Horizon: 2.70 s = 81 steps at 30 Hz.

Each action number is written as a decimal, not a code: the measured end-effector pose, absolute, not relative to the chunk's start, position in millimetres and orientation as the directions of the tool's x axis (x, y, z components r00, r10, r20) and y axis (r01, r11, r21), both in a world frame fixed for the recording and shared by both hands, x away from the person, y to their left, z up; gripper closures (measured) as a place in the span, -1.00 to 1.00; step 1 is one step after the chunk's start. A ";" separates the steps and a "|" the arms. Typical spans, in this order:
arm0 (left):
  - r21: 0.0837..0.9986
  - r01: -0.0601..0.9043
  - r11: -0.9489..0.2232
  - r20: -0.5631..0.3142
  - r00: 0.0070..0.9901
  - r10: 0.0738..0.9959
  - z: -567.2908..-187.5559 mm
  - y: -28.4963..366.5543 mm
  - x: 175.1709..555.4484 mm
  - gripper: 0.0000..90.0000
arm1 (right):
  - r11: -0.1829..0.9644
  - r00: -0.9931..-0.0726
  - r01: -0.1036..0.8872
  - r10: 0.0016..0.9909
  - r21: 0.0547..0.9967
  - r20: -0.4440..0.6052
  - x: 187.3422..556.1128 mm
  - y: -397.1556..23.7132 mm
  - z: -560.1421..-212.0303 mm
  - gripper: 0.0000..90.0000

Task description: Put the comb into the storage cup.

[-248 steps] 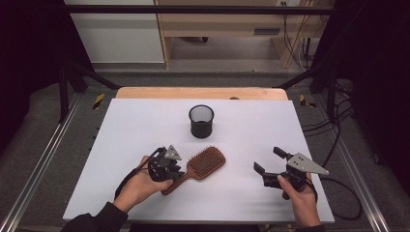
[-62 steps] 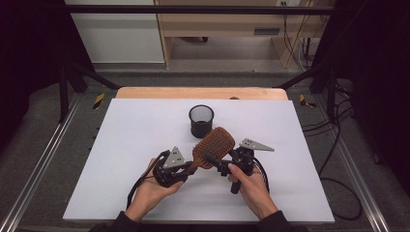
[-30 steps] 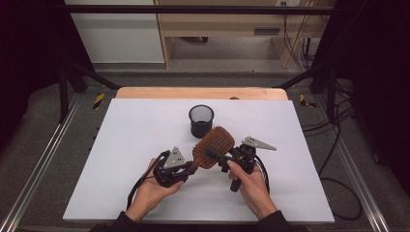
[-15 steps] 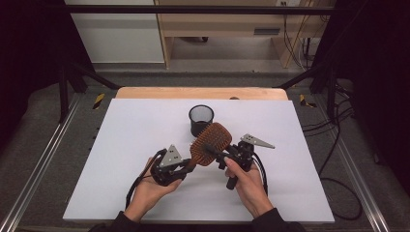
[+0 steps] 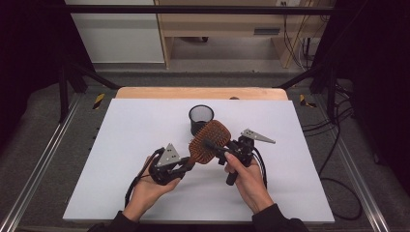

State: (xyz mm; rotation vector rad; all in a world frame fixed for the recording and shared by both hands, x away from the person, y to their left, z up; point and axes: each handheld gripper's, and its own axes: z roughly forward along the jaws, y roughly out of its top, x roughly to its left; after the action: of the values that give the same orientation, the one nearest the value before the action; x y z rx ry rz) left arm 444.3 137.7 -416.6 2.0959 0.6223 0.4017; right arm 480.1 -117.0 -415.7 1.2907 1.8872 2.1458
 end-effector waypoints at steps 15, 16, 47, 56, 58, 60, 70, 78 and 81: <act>0.829 0.278 -0.486 0.057 0.822 0.567 -418.0 137.8 444.3 0.62 | -0.307 -0.644 0.495 0.498 0.813 0.581 483.8 -121.9 -412.3 -0.20; 0.828 0.279 -0.487 0.058 0.821 0.568 -418.5 137.9 444.6 0.62 | -0.307 -0.647 0.495 0.495 0.813 0.580 483.7 -121.9 -412.3 -0.18; 0.854 0.342 -0.392 -0.013 0.768 0.641 -426.8 141.1 448.5 0.63 | -0.208 -0.688 0.451 0.538 0.868 0.487 483.9 -90.3 -379.6 0.17; 0.863 0.344 -0.370 -0.024 0.760 0.650 -426.8 143.2 449.6 0.62 | -0.185 -0.706 0.436 0.537 0.881 0.462 484.1 -85.9 -373.9 0.19; 0.864 0.344 -0.368 -0.025 0.759 0.650 -426.7 143.3 449.6 0.62 | -0.184 -0.706 0.436 0.537 0.881 0.462 484.0 -85.7 -373.3 0.19; 0.864 0.343 -0.368 -0.024 0.759 0.650 -427.0 143.0 449.6 0.62 | -0.182 -0.706 0.436 0.538 0.881 0.461 484.1 -85.6 -373.0 0.19; 0.872 0.348 -0.343 -0.040 0.750 0.660 -427.6 144.5 451.0 0.59 | -0.197 -0.695 0.450 0.535 0.871 0.480 486.4 -87.0 -373.4 0.19; 0.884 0.353 -0.307 -0.055 0.731 0.680 -426.3 147.6 452.3 0.40 | -0.212 -0.689 0.448 0.537 0.868 0.487 487.9 -88.0 -371.1 0.20; 0.892 0.348 -0.289 -0.057 0.720 0.692 -425.1 148.6 452.1 0.33 | -0.221 -0.687 0.449 0.535 0.866 0.492 488.4 -90.1 -369.2 0.20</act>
State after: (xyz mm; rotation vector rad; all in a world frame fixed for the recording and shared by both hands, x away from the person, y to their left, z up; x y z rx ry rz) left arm 452.1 148.6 -425.1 1.8997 0.8036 0.4197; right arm 488.4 -90.1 -369.2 1.2144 1.9191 2.0773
